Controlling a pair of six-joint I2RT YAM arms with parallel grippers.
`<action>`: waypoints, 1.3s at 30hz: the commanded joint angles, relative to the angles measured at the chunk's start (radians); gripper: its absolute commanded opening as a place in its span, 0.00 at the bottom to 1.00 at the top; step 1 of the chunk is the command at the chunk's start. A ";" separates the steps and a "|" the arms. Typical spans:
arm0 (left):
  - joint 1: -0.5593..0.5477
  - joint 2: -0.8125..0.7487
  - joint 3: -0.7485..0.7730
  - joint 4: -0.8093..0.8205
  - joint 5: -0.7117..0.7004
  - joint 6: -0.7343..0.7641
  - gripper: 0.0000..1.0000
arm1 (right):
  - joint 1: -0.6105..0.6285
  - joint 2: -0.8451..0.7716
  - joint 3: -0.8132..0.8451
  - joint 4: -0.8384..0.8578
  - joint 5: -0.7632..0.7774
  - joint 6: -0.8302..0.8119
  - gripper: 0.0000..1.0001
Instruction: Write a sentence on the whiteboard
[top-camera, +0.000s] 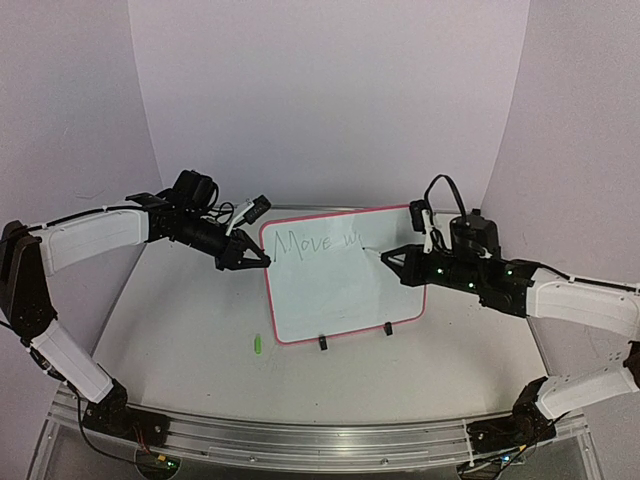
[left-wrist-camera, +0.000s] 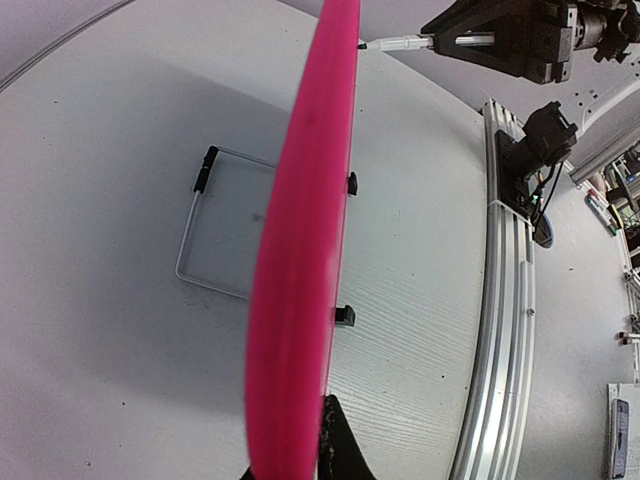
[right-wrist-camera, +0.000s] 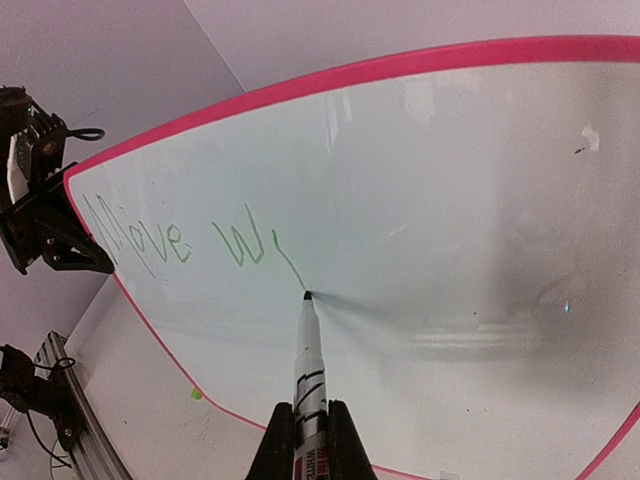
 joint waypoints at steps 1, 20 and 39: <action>0.006 0.009 0.000 -0.015 -0.069 0.046 0.00 | -0.005 -0.045 0.002 0.007 -0.004 0.002 0.00; 0.006 0.010 0.000 -0.013 -0.069 0.046 0.00 | -0.005 0.008 0.105 0.033 0.002 -0.050 0.00; 0.006 0.021 0.002 -0.015 -0.068 0.048 0.00 | -0.004 0.019 0.102 0.034 0.040 -0.059 0.00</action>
